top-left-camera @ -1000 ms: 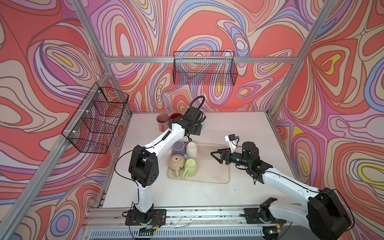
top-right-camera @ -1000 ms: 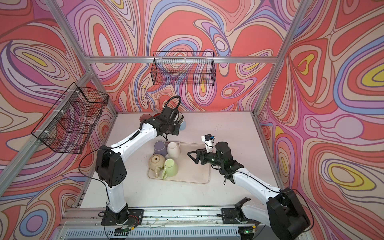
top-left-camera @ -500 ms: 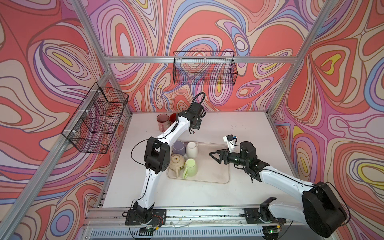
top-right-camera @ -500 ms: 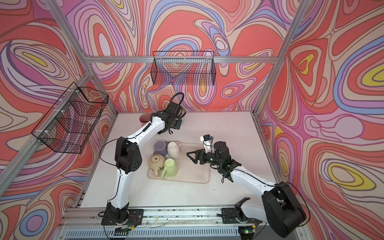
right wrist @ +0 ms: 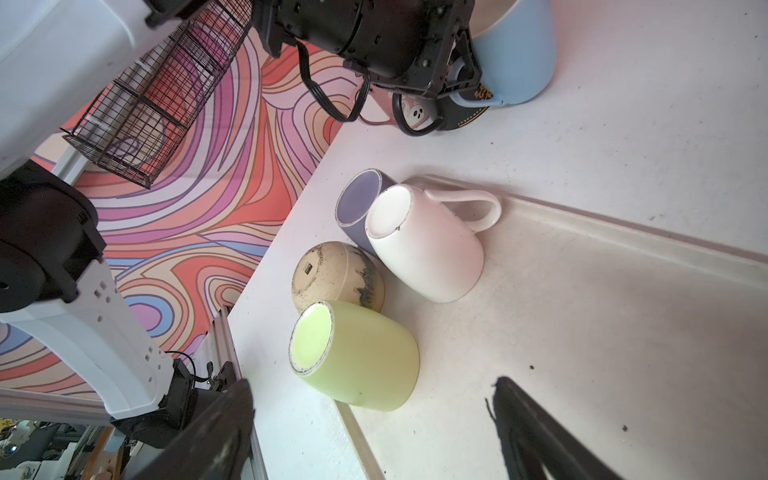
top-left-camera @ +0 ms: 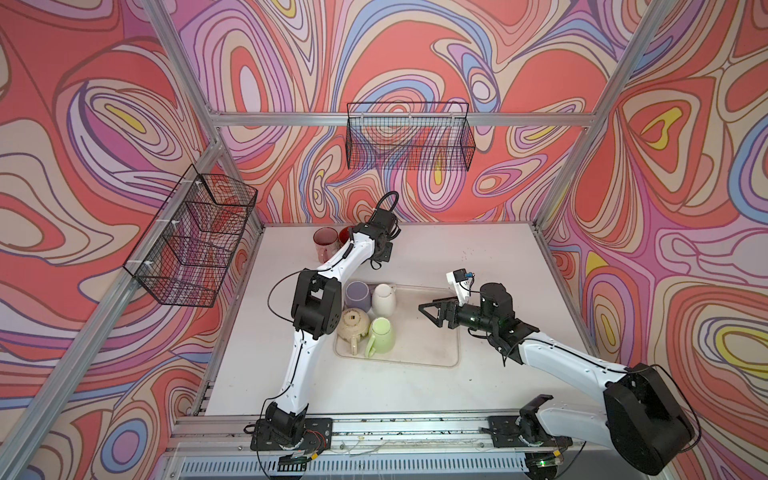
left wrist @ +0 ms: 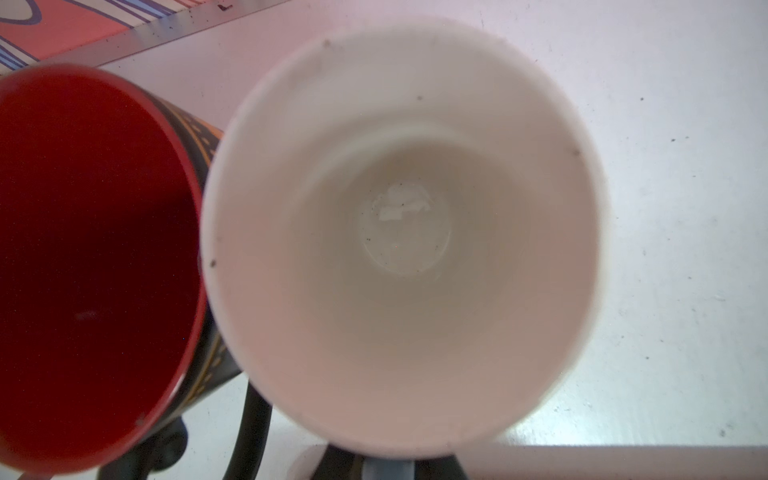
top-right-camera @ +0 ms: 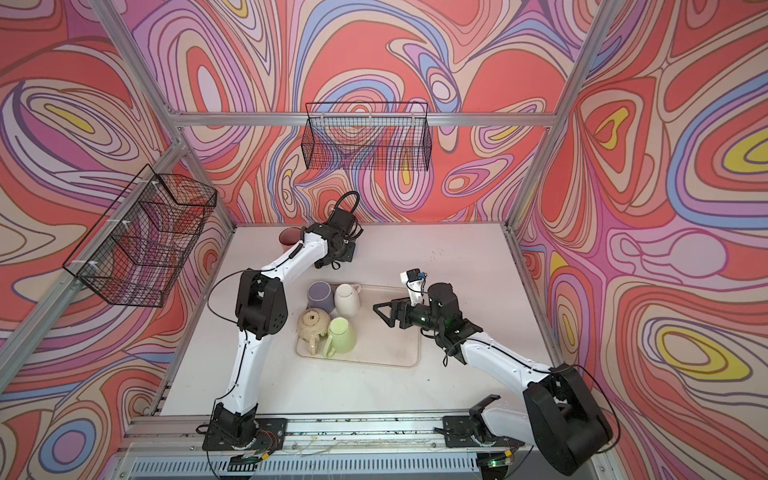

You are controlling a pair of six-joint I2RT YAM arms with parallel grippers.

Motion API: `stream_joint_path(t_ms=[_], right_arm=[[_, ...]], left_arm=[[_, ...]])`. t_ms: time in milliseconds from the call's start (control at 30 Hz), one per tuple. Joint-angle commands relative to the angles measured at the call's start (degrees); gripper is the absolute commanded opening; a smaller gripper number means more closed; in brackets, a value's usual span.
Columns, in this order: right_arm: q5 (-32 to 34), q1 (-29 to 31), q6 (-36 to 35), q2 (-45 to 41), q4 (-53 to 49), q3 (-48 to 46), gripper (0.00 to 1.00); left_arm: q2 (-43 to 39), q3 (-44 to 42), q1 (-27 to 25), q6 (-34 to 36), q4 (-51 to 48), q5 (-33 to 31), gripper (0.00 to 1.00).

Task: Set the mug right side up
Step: 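Lower the light blue mug upright beside the black skull mug with the left gripper, then open the left gripper and lift it off the light blue mug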

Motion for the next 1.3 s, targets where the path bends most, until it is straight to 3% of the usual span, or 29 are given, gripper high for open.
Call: stream_joint_path(t_ms=[0, 1000, 1267], right_arm=[[-0.43, 0.18, -0.39, 0.33, 1.42, -0.75, 0.92], [-0.73, 0.18, -0.38, 0.29, 3.01, -1.54, 0.92], [-1.32, 0.18, -0.31, -0.72, 2.40, -1.19, 0.92]], left_arm=[[0.72, 3.32, 0.60, -0.88, 1.35, -0.55, 0.00], [3.10, 5.11, 0.77, -2.85, -0.75, -2.67, 0.00], [1.96, 5.18, 0.73, -3.54, -1.70, -0.72, 0.30]])
